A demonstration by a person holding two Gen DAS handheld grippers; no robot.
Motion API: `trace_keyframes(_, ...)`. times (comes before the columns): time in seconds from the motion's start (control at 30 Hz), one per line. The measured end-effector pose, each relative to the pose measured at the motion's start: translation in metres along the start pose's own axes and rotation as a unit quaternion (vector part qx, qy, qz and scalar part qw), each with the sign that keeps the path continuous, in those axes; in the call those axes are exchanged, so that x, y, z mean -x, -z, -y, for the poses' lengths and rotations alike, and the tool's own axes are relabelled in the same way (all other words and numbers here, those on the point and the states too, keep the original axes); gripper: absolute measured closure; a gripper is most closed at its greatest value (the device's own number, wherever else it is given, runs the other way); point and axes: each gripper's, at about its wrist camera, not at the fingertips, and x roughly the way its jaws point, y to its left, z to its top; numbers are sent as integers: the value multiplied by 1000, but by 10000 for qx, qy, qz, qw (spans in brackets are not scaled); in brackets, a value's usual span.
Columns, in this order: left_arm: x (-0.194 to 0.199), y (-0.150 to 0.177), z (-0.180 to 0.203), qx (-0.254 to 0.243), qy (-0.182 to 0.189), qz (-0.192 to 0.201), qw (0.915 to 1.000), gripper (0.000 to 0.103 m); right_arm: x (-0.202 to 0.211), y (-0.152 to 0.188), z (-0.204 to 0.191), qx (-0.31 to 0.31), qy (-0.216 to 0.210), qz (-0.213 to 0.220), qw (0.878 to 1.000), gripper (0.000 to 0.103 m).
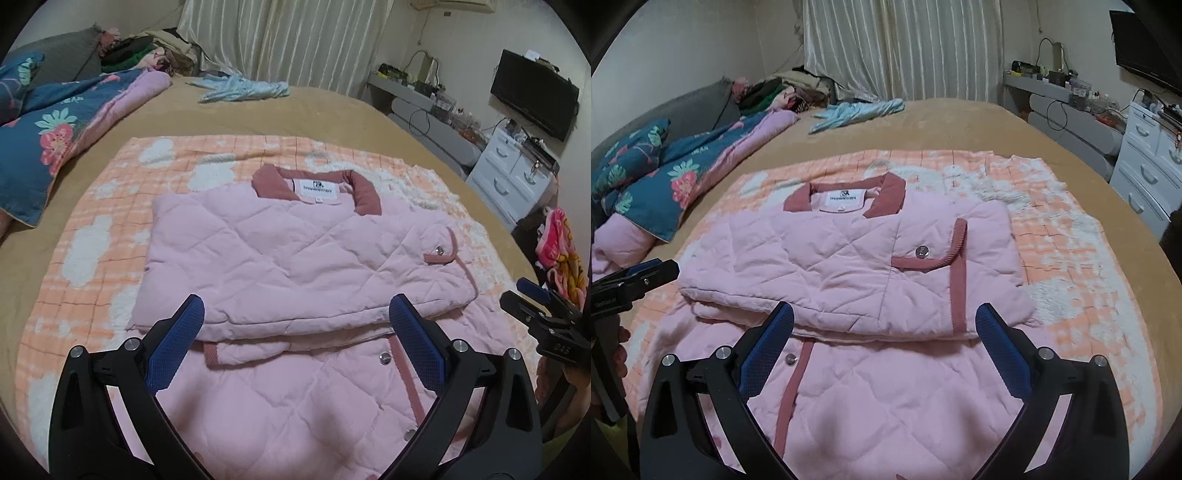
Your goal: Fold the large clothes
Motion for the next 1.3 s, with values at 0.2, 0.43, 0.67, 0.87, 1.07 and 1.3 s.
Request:
trace_keyframes(0.2,26,7,4,71,111,144,9998,9,35,1,-3,26,-81,249,9997,4)
trace_keyframes(0.43,54,14,9,31,116,327,9994,9,70,3,-7,165,-72,497,9986,4)
trace_keyframes(0.67,76,26,10,41,42,468,9989,9,90,11,-7,162,-297,556,9979,4)
trace_keyframes(0.87,90,38,13,58,99,473,9988,9,102,18,-7,200,-328,651,9971,4)
trace_keyframes(1.07,100,48,14,36,11,535,9986,9,118,26,-6,177,-343,739,9965,4)
trace_keyframes(1.3,107,63,13,-49,-119,506,9986,9,130,35,-2,162,-302,748,9966,4)
